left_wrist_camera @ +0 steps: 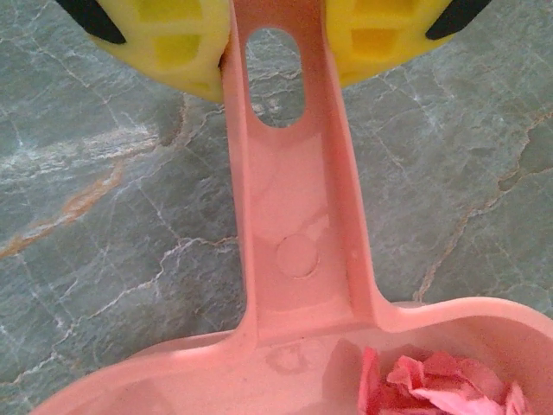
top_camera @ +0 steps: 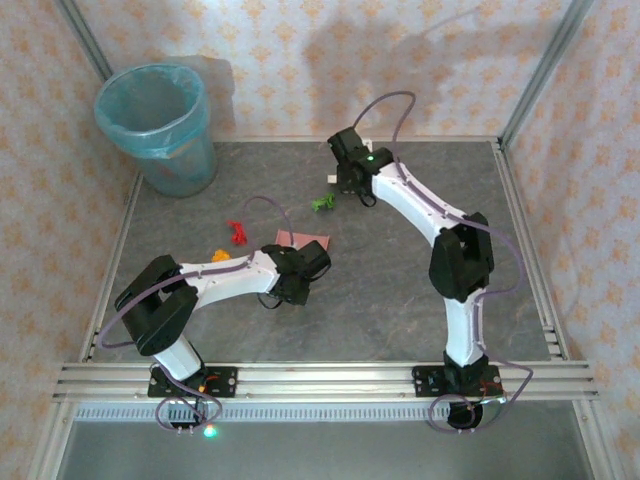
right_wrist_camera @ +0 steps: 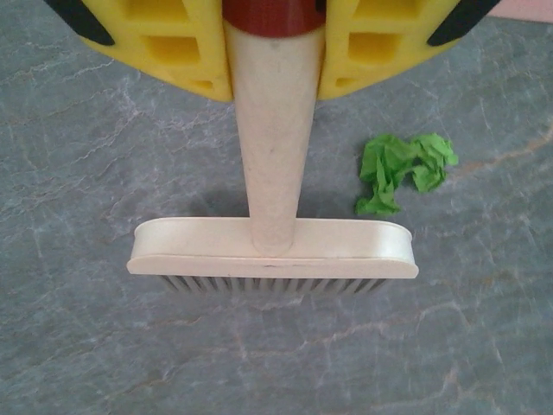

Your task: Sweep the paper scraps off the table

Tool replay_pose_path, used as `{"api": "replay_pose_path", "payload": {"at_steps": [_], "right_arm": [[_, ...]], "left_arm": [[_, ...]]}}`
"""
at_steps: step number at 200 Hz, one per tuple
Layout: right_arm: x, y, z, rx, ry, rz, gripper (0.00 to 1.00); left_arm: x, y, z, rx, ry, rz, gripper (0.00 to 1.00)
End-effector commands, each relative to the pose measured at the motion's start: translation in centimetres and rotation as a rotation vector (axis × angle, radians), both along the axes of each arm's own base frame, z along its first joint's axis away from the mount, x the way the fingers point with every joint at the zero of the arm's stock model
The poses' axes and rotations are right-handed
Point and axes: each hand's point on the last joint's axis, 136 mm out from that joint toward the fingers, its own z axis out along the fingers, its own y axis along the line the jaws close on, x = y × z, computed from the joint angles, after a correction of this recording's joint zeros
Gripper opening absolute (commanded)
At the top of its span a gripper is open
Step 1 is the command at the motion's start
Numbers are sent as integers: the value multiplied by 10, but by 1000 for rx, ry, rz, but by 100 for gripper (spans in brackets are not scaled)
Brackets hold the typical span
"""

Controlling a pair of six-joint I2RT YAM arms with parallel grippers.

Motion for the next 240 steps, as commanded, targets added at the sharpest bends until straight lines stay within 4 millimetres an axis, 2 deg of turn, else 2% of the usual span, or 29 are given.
{"api": "replay_pose_path", "payload": {"at_steps": [1, 38, 105, 141, 200, 221, 240], "right_arm": [[-17, 11, 7, -74, 13, 62, 0], [-49, 14, 4, -78, 39, 88, 0], [-124, 6, -2, -36, 78, 154, 0], [-161, 17, 1, 72, 103, 218, 0], [-156, -26, 52, 39, -98, 87, 0], [-152, -52, 58, 15, -135, 9, 0], [-154, -74, 50, 0, -112, -47, 0]], "left_arm": [[1, 12, 6, 25, -24, 21, 0], [2, 13, 7, 24, -31, 24, 0], [2, 13, 5, 23, -25, 27, 0], [1, 8, 3, 3, -12, 23, 0], [-3, 3, 3, -28, 6, 3, 0], [-6, -3, 3, -38, 11, -17, 0], [-8, -7, 4, -34, 14, -39, 0]]}}
